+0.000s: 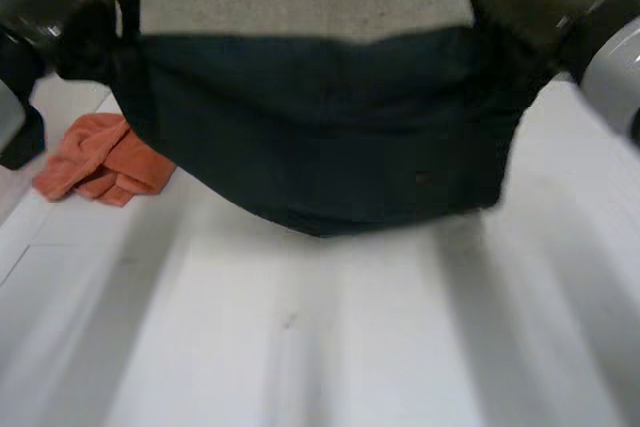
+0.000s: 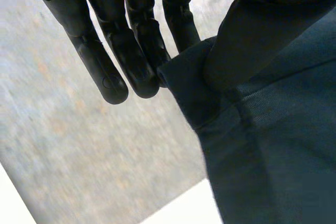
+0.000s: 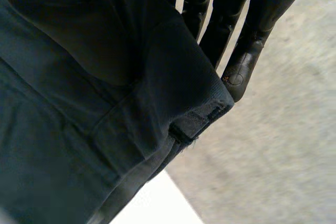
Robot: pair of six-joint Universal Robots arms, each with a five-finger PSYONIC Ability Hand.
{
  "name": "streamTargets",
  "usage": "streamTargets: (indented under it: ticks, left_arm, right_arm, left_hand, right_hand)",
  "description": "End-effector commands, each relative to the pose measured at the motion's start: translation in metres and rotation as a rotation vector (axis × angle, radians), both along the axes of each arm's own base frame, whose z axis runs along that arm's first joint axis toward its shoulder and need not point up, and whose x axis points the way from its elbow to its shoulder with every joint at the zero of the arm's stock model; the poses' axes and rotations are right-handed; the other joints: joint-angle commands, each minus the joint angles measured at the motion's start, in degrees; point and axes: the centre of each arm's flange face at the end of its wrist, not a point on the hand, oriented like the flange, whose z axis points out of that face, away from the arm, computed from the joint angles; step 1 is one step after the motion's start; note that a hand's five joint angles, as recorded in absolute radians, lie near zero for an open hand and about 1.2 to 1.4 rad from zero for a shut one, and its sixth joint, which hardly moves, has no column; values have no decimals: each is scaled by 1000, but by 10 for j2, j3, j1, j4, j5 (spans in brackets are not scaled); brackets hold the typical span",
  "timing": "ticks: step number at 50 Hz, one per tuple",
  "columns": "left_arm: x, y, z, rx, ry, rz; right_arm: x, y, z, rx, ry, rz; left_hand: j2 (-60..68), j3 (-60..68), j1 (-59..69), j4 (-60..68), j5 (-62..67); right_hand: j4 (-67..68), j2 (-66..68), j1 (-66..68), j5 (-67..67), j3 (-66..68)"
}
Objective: Fold the laundry.
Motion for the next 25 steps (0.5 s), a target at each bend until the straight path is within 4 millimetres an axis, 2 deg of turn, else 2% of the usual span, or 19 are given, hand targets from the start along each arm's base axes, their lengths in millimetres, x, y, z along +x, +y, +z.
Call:
streamTargets:
  ticks: [1, 4, 5, 8, 9, 12, 13, 14, 16, 17, 19, 20, 23, 24, 25]
  left_arm:
    - [1, 6, 10, -32, 9, 0]
    - [-4, -8, -11, 35, -12, -3]
    - [-9, -20, -28, 91, -31, -7]
    - [-19, -36, -52, 160, -57, -21]
    - [-28, -46, -66, 195, -71, -35]
    - [-39, -64, -85, 236, -86, -44]
    - [-46, -76, -91, 239, -90, -44]
    - [-49, -83, -92, 232, -88, -41]
    - [-53, -95, -88, 206, -79, -38]
    - [-56, -107, -79, 163, -63, -28]
    - [-59, -117, -64, 99, -38, -21]
    - [-61, -125, -43, 11, -4, -12]
    - [-62, -132, -4, -158, 63, 11]
    - [-61, -135, 19, -265, 112, 35]
    - [-60, -136, 29, -316, 136, 48]
  right_arm:
    - [2, -8, 3, 77, 44, 3]
    - [9, -19, -17, 135, 74, 8]
    - [14, -27, -30, 169, 89, 10]
    - [19, -38, -51, 220, 114, 7]
    - [22, -44, -64, 246, 129, 6]
    - [28, -54, -78, 266, 130, 8]
    - [32, -63, -84, 256, 119, 7]
    - [35, -68, -84, 239, 109, 7]
    - [43, -85, -81, 162, 58, -2]
    - [45, -91, -77, 126, 34, -8]
    - [48, -101, -63, 46, -20, -19]
    - [50, -108, -44, -43, -79, -34]
    - [51, -115, -12, -190, -171, -49]
    - [52, -117, 10, -293, -228, -52]
    - [52, -117, 20, -342, -257, -50]
  left_hand:
    - [117, 119, 152, 114, 148]
    - [117, 119, 152, 114, 148]
    - [117, 119, 152, 114, 148]
    - [117, 119, 152, 114, 148]
    - [117, 119, 152, 114, 148]
    - [117, 119, 152, 114, 148]
    - [117, 119, 152, 114, 148]
    - [117, 119, 152, 114, 148]
    - [117, 119, 152, 114, 148]
    - [117, 119, 152, 114, 148]
    - [117, 119, 152, 114, 148]
    - [117, 119, 152, 114, 148]
    - [117, 119, 152, 114, 148]
    - [117, 119, 152, 114, 148]
    - [117, 119, 152, 114, 148]
  right_hand:
    - [124, 132, 246, 142, 131]
    - [124, 132, 246, 142, 131]
    - [124, 132, 246, 142, 131]
    - [124, 132, 246, 142, 131]
    - [124, 132, 246, 142, 131]
    - [124, 132, 246, 142, 131]
    - [124, 132, 246, 142, 131]
    - [124, 132, 246, 142, 131]
    - [124, 132, 246, 142, 131]
    - [124, 132, 246, 142, 131]
    - [124, 132, 246, 142, 131]
    - [124, 132, 246, 142, 131]
    - [124, 132, 246, 142, 131]
    - [124, 132, 246, 142, 131]
    - [124, 132, 246, 142, 131]
